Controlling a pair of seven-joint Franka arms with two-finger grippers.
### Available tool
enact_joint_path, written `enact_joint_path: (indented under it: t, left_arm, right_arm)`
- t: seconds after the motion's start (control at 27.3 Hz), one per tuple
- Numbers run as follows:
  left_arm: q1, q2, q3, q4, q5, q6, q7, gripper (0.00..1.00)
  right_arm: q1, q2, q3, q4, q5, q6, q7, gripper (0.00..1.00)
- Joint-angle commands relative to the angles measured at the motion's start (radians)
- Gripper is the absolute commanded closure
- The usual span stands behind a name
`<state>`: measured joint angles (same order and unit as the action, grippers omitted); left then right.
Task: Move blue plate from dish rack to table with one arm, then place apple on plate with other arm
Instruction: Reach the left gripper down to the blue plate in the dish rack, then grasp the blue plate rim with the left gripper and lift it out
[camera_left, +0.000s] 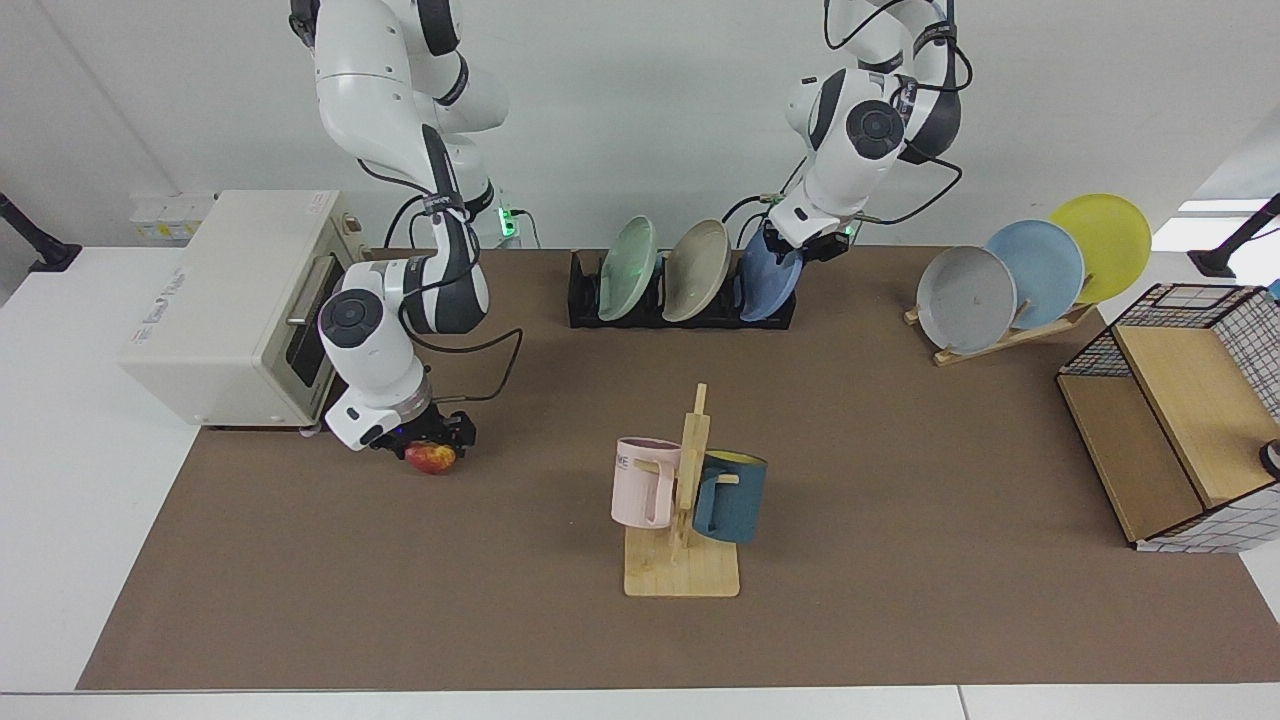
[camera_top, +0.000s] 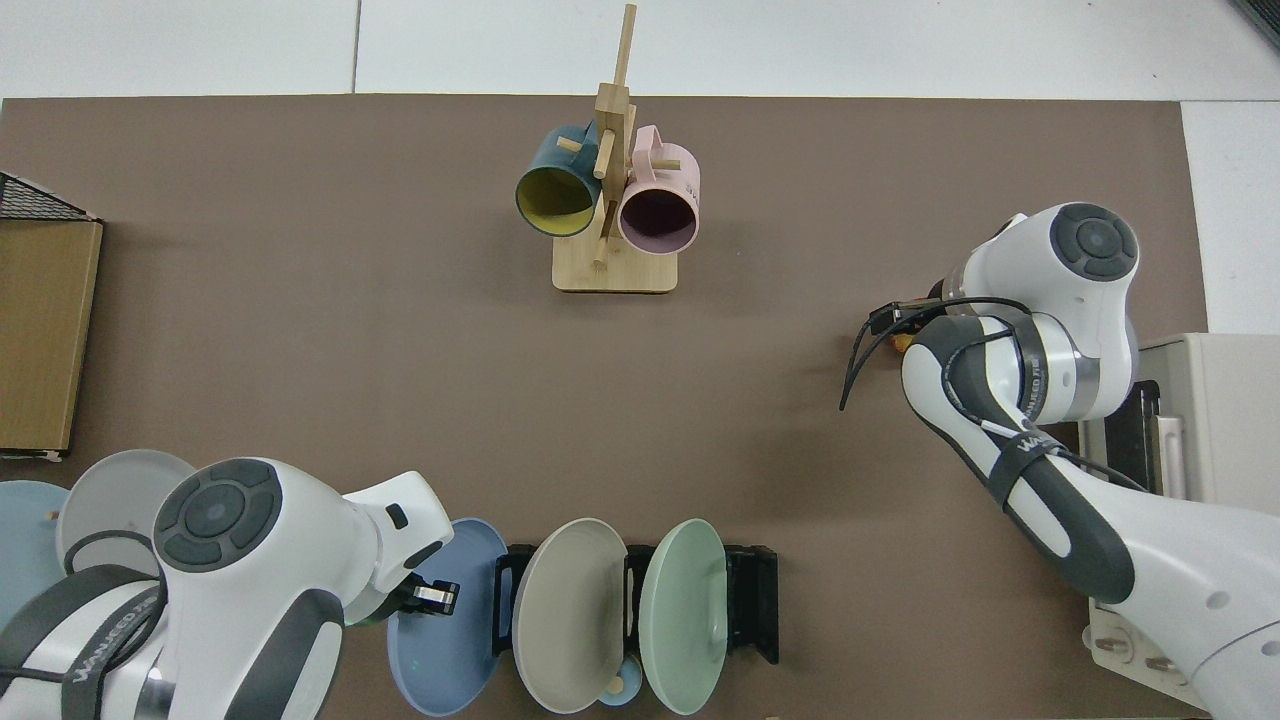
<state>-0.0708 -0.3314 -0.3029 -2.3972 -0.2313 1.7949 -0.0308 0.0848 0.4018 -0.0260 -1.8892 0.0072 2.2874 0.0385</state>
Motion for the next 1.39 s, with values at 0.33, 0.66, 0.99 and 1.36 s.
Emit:
enact_joint_path:
  t: [0.33,0.66,0.99,1.36]
  left_arm:
    - [0.009,-0.021,-0.001,0.042,0.058,-0.003,-0.024,0.95]
    - [0.014,-0.023,0.005,0.075,0.131,-0.032,-0.031,1.0]
    - [0.023,-0.003,0.033,0.174,0.152,-0.095,-0.029,1.0]
    - [0.034,0.104,0.114,0.294,0.116,-0.057,-0.02,0.98]
  right_arm:
    - [-0.003,0.006,0.005,-0.01,-0.004,0.023,0.012,0.79]
    - [-0.003,-0.008,0.005,0.03,-0.003,-0.046,0.014,0.96]
    - [-0.003,-0.041,0.005,0.087,0.005,-0.157,0.006,0.96]
    - [-0.003,-0.158,0.014,0.087,0.01,-0.232,0.003,1.0]
